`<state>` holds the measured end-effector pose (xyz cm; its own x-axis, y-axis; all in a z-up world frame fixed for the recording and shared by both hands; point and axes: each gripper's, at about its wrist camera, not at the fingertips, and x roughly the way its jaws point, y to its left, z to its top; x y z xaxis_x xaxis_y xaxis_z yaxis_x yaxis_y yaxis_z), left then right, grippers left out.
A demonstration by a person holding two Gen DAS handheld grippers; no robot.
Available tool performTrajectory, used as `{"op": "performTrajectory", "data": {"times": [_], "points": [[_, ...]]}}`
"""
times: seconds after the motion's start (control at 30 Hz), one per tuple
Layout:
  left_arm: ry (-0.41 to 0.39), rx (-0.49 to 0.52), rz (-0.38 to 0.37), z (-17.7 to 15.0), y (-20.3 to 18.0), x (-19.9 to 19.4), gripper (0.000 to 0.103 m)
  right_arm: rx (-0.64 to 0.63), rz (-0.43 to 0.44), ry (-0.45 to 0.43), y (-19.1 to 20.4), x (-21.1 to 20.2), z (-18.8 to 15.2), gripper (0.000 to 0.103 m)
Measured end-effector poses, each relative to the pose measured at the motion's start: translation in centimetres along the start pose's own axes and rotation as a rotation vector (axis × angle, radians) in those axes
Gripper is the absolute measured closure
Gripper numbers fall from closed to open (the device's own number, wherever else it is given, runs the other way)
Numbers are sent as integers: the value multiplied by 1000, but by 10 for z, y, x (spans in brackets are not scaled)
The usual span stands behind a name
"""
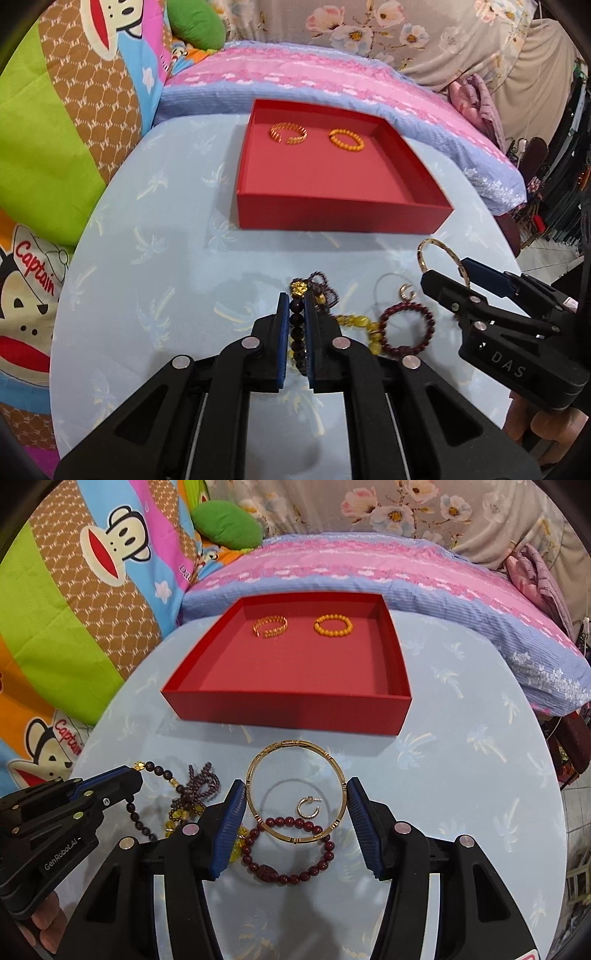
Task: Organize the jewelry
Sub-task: 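Grasp the black-and-gold bead bracelet with the left gripper while the right gripper grasps the thin gold bangle, then carry both bracelets into the red tray and open both grippers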
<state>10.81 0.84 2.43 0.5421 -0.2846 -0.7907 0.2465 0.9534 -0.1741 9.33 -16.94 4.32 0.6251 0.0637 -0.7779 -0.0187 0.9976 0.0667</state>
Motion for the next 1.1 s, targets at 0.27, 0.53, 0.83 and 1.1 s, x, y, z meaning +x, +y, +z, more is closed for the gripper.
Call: {"op": "performTrajectory", "data": {"times": [0.27,0.53,0.83,1.1], "points": [[-101,85,-23,41,-27,-24,96,-6,2,-77,-7,-19,33,49],[-182,117,-38,102,-40,-13,96,11,-10,-117,-26,-3,87,49],[-110,68,-115,154,-29,58,95,43,8,-64,-39,56,133,49],[-20,38,-74,165,-9,125,95,24,-16,-3,-36,112,154,49]]}}
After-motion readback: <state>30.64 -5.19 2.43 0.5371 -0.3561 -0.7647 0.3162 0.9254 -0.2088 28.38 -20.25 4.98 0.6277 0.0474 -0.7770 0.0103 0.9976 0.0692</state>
